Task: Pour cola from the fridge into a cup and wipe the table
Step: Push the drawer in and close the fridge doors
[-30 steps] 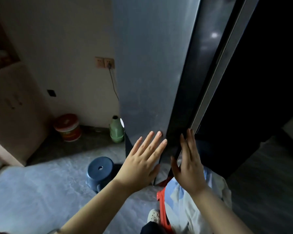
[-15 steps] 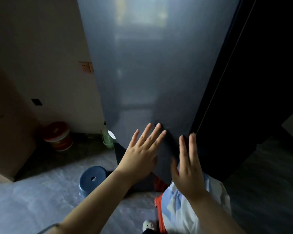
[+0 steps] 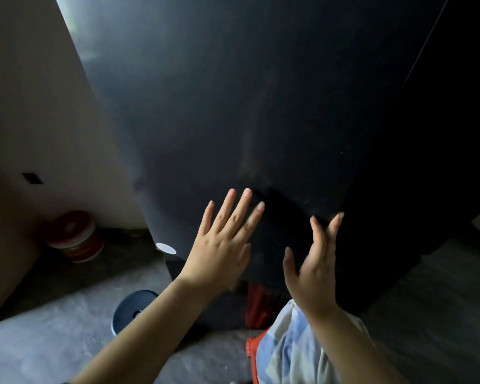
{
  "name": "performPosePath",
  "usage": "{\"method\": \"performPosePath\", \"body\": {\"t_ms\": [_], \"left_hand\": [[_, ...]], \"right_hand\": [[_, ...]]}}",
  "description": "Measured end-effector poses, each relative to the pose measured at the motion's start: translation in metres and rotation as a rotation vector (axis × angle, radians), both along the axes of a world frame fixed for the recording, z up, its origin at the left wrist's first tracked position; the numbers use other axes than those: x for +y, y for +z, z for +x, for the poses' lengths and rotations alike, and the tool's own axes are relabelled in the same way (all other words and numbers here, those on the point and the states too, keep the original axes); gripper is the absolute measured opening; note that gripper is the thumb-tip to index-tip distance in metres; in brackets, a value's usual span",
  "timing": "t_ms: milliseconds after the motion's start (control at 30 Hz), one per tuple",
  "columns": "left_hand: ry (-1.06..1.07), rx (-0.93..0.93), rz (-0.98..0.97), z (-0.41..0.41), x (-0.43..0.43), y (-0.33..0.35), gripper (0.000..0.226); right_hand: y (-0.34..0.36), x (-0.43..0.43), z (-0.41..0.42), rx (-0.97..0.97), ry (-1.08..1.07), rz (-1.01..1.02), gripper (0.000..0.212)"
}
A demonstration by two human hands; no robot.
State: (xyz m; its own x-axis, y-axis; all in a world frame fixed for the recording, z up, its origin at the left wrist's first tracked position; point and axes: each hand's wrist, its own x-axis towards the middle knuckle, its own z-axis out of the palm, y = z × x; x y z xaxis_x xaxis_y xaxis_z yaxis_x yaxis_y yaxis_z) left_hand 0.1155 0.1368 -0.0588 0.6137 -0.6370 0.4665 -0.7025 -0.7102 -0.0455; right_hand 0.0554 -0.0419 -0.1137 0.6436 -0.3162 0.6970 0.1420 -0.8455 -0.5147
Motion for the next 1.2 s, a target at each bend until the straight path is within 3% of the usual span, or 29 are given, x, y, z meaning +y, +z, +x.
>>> {"method": "performPosePath", "body": {"t_ms": [367,800,1200], "left_hand": [[0.061,-0.111,0.021,0.027,-0.001,-0.018,0.086],[0.104,-0.086,-0.021,0.064,-0.041,-0.012,0.078],[0.188,-0.164,0.03,0.088,-0.058,-0.025,0.084]], "right_hand": [[-0.007,0.02,0.034,-0.088,-0.246,-0.318,0.081],[0.006,-0.028,0.097,-0.01,-0.127,-0.215,0.072],[0.002,-0.048,0.126,0.013,-0.089,-0.28,0.085]]}}
